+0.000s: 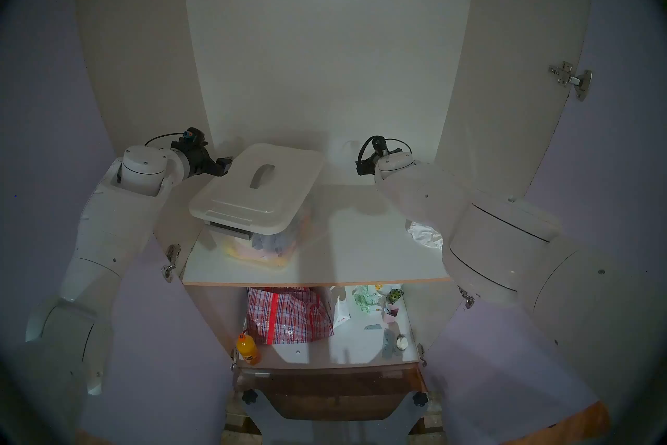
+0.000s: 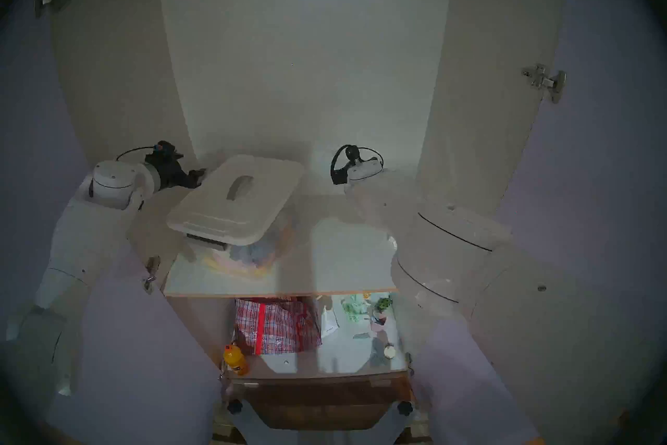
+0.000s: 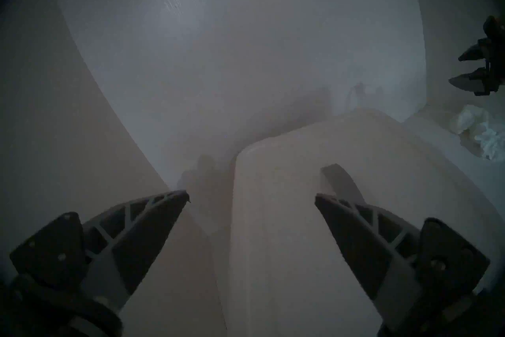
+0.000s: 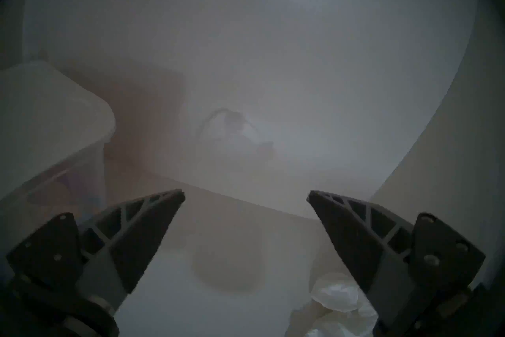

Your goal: Take clothing out of the storage bin and put the lid back on the bin

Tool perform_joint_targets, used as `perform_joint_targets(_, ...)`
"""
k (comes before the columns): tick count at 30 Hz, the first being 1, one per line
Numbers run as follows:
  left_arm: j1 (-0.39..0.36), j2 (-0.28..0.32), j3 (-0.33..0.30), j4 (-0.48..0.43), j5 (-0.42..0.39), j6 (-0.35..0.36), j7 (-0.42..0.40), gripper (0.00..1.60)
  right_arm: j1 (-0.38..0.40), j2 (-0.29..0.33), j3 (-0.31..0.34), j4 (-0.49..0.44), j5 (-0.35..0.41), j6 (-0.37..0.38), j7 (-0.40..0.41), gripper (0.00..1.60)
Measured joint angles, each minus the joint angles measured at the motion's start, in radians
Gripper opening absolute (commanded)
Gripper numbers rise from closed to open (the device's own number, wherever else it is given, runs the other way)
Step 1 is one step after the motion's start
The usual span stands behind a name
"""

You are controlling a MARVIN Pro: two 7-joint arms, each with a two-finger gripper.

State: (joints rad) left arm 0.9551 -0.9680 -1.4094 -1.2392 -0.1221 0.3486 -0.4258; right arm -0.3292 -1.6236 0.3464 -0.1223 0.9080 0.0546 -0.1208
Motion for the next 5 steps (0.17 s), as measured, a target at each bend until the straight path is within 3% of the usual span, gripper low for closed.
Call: perform_joint_targets(5, -0.003, 0.000, -0.001, 0.001, -0.002, 0.000, 0.004, 1.60, 0.000, 0.000, 0.000, 0.000, 0.000, 0.000, 0.000, 1.60)
